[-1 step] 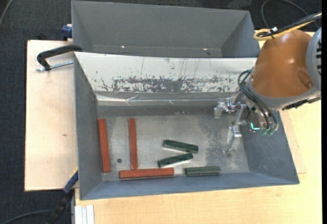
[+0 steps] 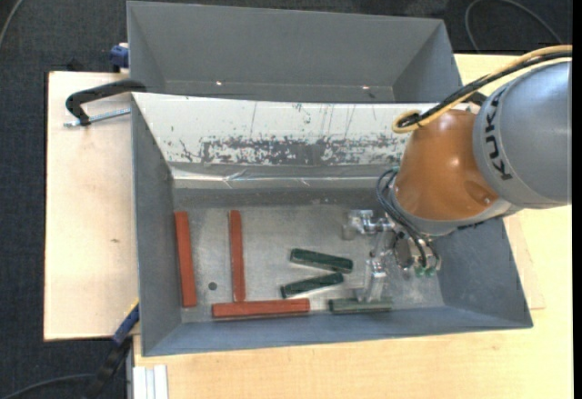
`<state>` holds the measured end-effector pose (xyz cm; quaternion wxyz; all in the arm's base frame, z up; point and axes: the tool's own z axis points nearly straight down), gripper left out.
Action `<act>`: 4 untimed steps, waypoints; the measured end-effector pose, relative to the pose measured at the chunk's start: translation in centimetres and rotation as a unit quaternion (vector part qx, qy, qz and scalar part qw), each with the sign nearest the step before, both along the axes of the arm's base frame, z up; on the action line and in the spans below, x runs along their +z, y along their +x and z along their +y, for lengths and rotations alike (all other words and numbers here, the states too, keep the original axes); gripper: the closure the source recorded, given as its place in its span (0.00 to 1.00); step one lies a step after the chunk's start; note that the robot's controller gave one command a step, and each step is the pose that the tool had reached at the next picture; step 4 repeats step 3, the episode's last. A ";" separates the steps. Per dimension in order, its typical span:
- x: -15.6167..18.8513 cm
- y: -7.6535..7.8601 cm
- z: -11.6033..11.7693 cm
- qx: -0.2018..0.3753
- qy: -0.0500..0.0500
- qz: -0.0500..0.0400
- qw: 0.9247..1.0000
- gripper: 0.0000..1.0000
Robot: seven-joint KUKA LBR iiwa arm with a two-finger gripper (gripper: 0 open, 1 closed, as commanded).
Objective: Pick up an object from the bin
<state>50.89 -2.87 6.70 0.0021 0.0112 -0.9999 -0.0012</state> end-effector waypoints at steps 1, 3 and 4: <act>0.4 0.2 5.7 0.047 0.000 -0.004 0.999 0.00; 13.8 -1.1 8.7 0.054 0.000 -0.008 0.999 1.00; 13.8 -1.1 8.7 0.054 0.000 -0.008 0.999 1.00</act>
Offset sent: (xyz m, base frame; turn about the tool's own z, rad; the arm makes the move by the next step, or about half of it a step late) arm 0.0007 0.0533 0.0030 -0.0890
